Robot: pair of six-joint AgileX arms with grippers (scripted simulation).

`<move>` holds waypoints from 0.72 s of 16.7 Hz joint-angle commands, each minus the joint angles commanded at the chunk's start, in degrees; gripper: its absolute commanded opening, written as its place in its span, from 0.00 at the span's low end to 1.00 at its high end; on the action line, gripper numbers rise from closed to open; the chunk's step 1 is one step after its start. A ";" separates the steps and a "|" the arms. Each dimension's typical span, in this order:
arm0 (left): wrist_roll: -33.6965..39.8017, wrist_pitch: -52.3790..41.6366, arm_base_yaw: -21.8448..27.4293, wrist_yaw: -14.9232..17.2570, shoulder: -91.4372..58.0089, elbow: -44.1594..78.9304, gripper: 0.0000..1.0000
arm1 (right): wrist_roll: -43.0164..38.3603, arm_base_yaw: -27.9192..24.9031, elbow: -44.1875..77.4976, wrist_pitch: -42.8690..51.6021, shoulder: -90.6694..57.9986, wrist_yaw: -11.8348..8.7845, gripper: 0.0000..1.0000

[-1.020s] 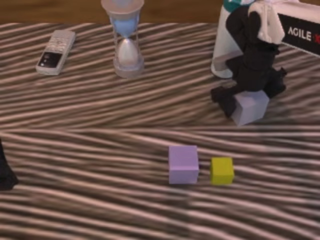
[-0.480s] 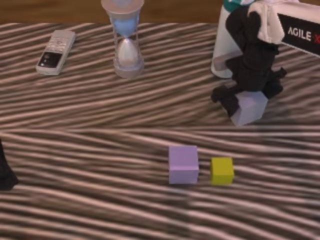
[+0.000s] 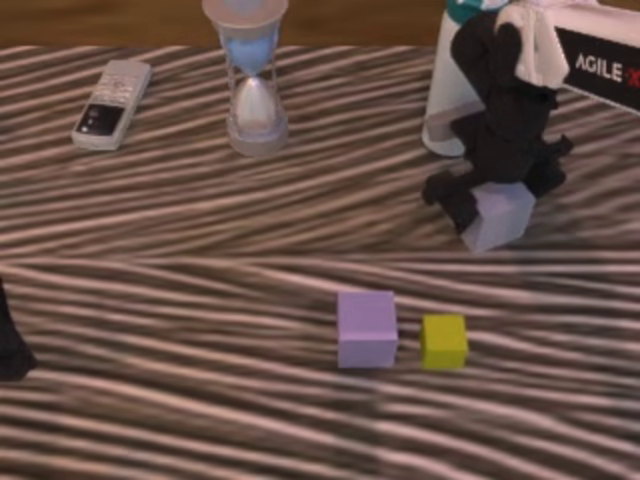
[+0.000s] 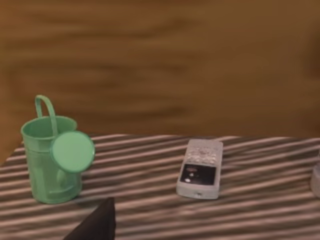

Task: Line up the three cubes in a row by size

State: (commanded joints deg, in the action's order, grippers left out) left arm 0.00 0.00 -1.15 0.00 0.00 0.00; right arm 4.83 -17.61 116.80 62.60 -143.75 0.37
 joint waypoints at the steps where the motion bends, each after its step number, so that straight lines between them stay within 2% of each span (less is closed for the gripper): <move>1: 0.00 0.00 0.00 0.00 0.00 0.00 1.00 | 0.01 -0.02 0.19 0.20 0.03 0.00 0.00; 8: 0.00 0.00 0.00 0.00 0.00 0.00 1.00 | 0.04 -0.42 10.22 12.51 1.98 -0.05 0.00; 12: 0.00 0.00 0.00 0.00 0.00 0.00 1.00 | 0.09 -0.51 11.58 13.97 2.40 -0.03 0.00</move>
State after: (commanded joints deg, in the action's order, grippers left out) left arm 0.00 0.00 -1.15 0.00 0.00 0.00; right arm 4.92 -18.12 128.38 76.57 -141.35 0.34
